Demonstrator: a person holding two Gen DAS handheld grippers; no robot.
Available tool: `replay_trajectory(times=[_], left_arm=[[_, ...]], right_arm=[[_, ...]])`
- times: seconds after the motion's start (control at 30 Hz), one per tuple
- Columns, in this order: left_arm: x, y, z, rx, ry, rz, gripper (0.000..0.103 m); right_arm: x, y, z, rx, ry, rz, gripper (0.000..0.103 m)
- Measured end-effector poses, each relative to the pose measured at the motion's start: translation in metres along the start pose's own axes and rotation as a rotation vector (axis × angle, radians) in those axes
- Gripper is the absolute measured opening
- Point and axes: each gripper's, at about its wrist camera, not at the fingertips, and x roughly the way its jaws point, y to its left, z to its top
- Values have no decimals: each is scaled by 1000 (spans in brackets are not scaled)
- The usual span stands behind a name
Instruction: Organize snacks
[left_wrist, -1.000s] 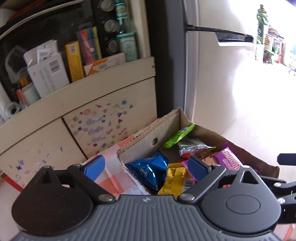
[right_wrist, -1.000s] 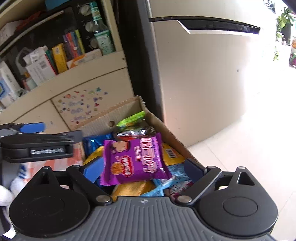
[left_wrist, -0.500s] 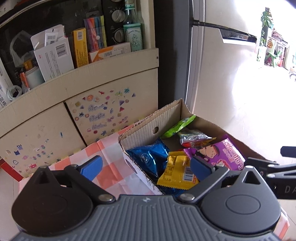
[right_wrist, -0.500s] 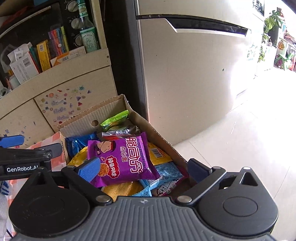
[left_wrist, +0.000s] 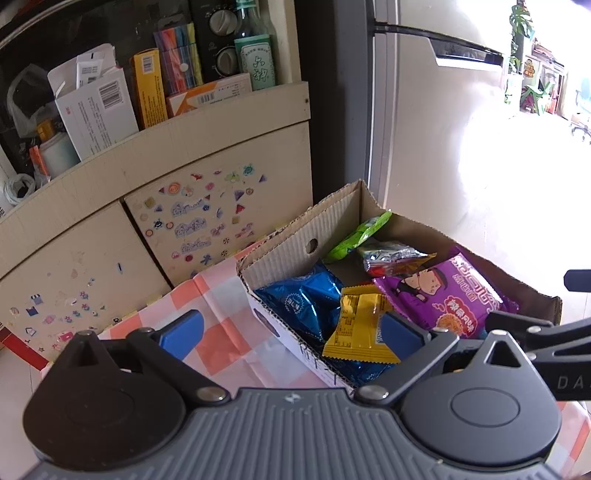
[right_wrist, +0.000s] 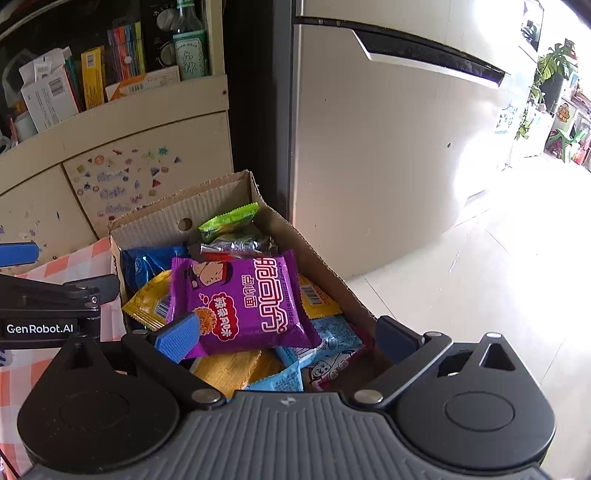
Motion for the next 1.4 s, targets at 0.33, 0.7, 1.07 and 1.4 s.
replay_trajectory(times=[0.33, 0.7, 1.07, 1.4], left_arm=[[7, -3, -5, -1, 37, 2, 102], [11, -4, -7, 1, 55, 8, 102], [13, -6, -8, 5, 66, 21, 101], [13, -6, -9, 7, 72, 42, 101]], right_arm=[[3, 0, -1, 28, 19, -18, 103], [5, 3, -2, 25, 29, -12, 103], [7, 4, -3, 23, 36, -14, 103], [9, 6, -4, 20, 45, -13, 103]])
